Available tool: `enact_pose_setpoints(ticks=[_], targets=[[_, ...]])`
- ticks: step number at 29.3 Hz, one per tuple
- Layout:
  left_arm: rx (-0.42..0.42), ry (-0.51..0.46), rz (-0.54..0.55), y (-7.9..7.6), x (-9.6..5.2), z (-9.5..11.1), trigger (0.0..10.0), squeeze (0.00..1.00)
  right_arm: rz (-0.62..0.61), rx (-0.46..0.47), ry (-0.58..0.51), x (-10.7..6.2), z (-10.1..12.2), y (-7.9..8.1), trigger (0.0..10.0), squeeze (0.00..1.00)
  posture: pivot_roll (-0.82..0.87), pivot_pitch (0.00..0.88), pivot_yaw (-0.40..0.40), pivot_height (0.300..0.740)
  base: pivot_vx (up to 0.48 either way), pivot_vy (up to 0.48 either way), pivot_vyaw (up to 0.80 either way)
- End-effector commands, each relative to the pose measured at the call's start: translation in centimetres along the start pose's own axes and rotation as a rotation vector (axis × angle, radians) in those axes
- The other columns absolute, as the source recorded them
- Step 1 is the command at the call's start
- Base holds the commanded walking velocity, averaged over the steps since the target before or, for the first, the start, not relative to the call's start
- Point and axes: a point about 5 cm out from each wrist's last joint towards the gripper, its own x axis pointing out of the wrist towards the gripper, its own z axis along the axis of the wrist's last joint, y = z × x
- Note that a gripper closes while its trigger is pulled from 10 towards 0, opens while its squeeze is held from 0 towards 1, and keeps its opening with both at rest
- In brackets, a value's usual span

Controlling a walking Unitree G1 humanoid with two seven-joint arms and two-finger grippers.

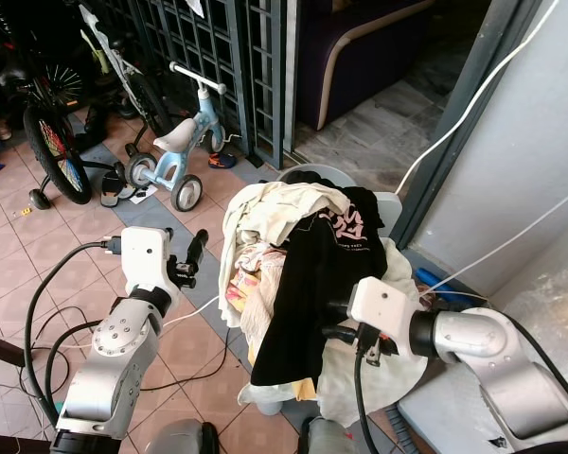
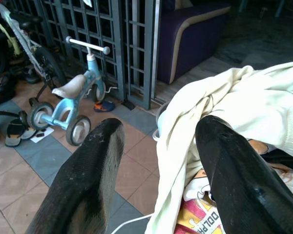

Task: Clothes washing

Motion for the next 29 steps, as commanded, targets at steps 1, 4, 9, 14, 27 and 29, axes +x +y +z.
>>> enact_pose_setpoints(ticks=[1,4,9,14,27,29], targets=[[0.012,-0.010,0.000,0.2,-0.3,0.4,10.0,0.00,-0.044,-0.016,-0.067,-0.1,0.9,-0.9,10.0,1.00,0.00,0.083,0.029,0.740,0.000,0.000,0.00],[0.008,-0.040,0.026,0.5,-0.5,1.0,10.0,0.00,-0.282,-0.008,-0.202,1.6,2.7,-3.3,10.0,1.00,0.01,0.094,0.030,0.740,0.000,0.000,0.00],[0.021,-0.084,0.119,1.8,-1.4,1.9,10.0,0.00,-0.454,0.031,-0.210,5.0,2.6,-4.4,10.0,1.00,0.06,0.123,0.030,0.740,0.000,0.000,0.00],[0.028,-0.028,0.275,5.3,-4.2,1.4,10.0,0.00,-0.567,0.074,-0.184,9.9,2.6,-4.6,10.0,1.00,0.14,0.163,0.011,0.740,0.000,0.000,0.00],[0.027,0.045,0.370,5.3,-6.9,0.6,10.0,0.00,-0.616,0.073,-0.010,14.9,2.1,-5.6,10.0,0.00,0.22,0.211,-0.035,0.740,0.000,0.000,0.00],[0.020,0.050,0.354,5.1,-6.9,0.8,10.0,0.00,-0.607,0.101,0.068,15.3,0.8,-5.6,0.3,0.00,0.22,0.211,-0.035,0.740,0.000,0.000,0.00]])
